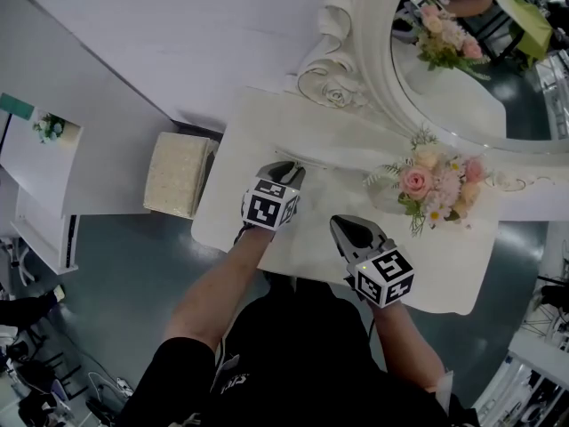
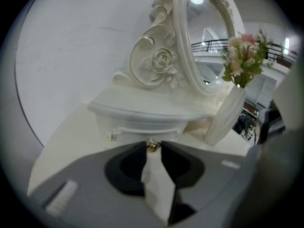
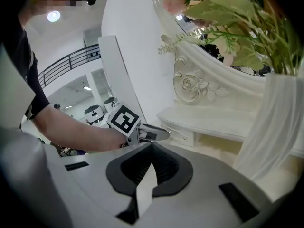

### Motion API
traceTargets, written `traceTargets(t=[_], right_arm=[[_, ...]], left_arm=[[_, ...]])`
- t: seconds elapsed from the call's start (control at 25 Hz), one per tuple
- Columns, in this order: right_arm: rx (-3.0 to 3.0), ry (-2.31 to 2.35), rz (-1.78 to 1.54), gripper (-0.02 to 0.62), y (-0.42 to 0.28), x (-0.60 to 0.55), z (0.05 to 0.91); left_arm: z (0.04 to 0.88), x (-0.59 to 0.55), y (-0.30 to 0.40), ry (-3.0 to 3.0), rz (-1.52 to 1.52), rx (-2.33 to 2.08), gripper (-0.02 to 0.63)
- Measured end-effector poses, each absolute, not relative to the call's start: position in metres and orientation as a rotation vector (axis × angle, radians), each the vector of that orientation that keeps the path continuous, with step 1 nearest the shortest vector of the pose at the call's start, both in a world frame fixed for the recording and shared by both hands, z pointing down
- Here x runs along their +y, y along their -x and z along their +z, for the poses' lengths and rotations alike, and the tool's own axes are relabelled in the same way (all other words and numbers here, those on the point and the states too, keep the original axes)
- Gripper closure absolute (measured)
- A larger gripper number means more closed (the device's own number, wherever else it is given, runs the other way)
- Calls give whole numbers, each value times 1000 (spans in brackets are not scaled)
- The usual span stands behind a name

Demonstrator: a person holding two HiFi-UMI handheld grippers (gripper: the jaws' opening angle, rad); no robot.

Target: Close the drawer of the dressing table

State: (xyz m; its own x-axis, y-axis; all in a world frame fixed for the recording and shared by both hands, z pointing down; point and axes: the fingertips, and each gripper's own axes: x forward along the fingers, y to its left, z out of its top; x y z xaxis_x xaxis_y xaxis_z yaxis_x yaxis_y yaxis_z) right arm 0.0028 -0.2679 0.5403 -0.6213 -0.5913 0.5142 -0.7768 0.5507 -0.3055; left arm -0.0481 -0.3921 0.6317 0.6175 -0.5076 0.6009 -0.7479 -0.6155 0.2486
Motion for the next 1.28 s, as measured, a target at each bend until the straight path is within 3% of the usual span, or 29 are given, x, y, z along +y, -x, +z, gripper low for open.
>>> traceTargets(t=[0.92,1.28], right_arm=[[-2413,-1159,738,600,-15,-264,540],[-2454,-1195,657,600,-3,-257,512]], left_arm=[[631,-408,41,-2412,698,-1026,499],[585,-382,63,-2520,670,-1091,472]])
